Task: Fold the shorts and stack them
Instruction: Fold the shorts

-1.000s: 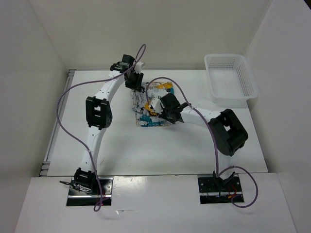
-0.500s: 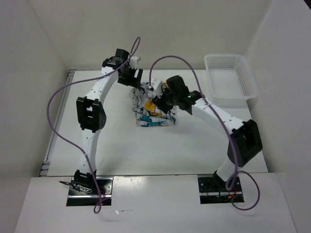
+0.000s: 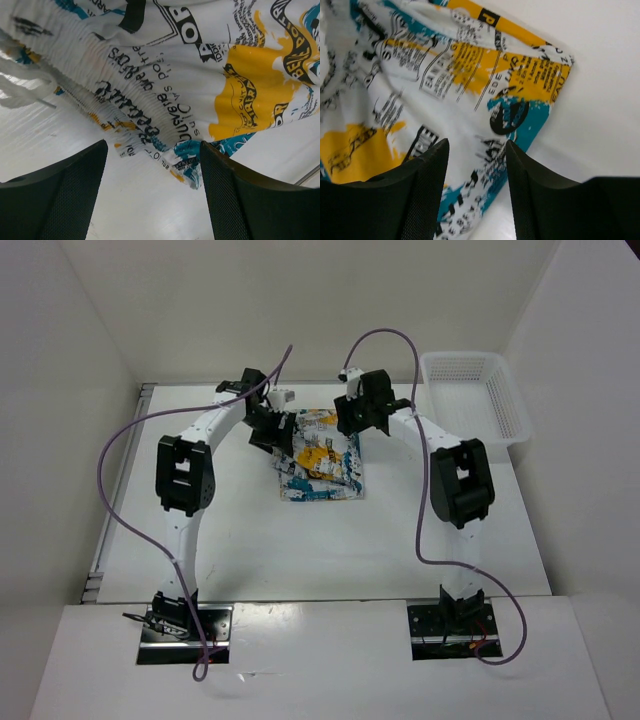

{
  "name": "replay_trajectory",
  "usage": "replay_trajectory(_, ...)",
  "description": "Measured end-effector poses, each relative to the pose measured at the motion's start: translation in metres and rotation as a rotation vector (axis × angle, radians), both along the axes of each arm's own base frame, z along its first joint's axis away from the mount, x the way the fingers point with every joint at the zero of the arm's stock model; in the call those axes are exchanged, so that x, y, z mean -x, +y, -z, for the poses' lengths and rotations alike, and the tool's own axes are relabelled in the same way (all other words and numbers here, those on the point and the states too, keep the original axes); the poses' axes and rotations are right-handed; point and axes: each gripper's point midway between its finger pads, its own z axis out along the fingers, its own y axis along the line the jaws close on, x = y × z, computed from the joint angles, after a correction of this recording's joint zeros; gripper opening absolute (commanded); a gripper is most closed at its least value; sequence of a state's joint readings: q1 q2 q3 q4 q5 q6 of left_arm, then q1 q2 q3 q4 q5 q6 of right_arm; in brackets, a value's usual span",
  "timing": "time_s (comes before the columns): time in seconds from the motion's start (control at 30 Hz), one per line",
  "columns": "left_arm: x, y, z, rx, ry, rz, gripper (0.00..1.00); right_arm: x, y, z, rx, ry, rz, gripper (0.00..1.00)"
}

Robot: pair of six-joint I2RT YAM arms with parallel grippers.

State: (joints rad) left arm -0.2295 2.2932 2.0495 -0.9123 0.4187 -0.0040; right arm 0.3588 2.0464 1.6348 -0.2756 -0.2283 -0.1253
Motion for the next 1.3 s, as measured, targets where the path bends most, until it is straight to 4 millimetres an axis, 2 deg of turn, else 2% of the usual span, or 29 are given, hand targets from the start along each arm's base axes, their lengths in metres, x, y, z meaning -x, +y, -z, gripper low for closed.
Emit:
replay_trajectory(0.1,0.001,-0.004,0.007,0.018,0.021,0.008,0.81,-0.020,0.003,0.015,-0.019,0.024,0.039,0.54)
replay_trajectory(0.23,0.001,-0.007,0.007,0.036,0.026,0.015,0.81,-0.032,0.012,0.015,-0.052,0.023,0.058,0.52)
replay_trajectory(0.3,0.001,-0.008,0.007,0.044,0.026,0.018,0.77,-0.039,0.015,0.015,-0.067,0.019,0.079,0.52)
replay_trajectory(0.33,0.001,-0.010,0.008,0.047,0.026,0.020,0.73,-0.042,0.015,0.017,-0.069,0.017,0.091,0.52)
replay_trajectory(0.37,0.001,-0.011,0.009,0.048,0.028,0.021,0.64,-0.044,0.015,0.021,-0.070,0.021,0.102,0.52)
replay_trajectory(0.4,0.001,-0.012,0.012,0.050,0.033,0.021,0.59,-0.045,0.014,0.027,-0.071,0.030,0.112,0.52)
replay_trajectory(0.5,0.001,-0.014,0.022,0.049,0.049,0.025,0.48,-0.045,0.012,0.049,-0.064,0.071,0.146,0.50)
replay_trajectory(0.63,0.004,-0.018,0.036,0.048,0.077,0.035,0.42,-0.044,0.009,0.074,-0.050,0.115,0.186,0.47)
replay_trajectory(0.67,0.005,-0.019,0.037,0.050,0.081,0.036,0.34,-0.044,0.008,0.078,-0.048,0.122,0.196,0.46)
replay_trajectory(0.77,0.006,-0.020,0.037,0.059,0.082,0.042,0.17,-0.046,0.003,0.082,-0.039,0.124,0.238,0.43)
replay_trajectory(0.87,0.006,-0.021,0.037,0.061,0.083,0.043,0.12,-0.054,-0.005,0.081,-0.022,0.103,0.298,0.40)
replay_trajectory(0.9,0.007,-0.021,0.037,0.060,0.085,0.042,0.06,-0.058,-0.008,0.082,-0.012,0.093,0.319,0.39)
replay_trajectory(1.07,0.014,-0.009,0.039,0.020,0.120,0.023,0.04,-0.074,-0.024,0.083,0.032,0.044,0.427,0.37)
replay_trajectory(1.13,0.025,-0.001,0.039,-0.014,0.150,0.011,0.06,-0.076,-0.027,0.084,0.046,0.035,0.449,0.37)
replay_trajectory(1.3,0.063,0.018,0.046,-0.112,0.254,0.001,0.26,-0.077,-0.025,0.087,0.063,0.026,0.460,0.37)
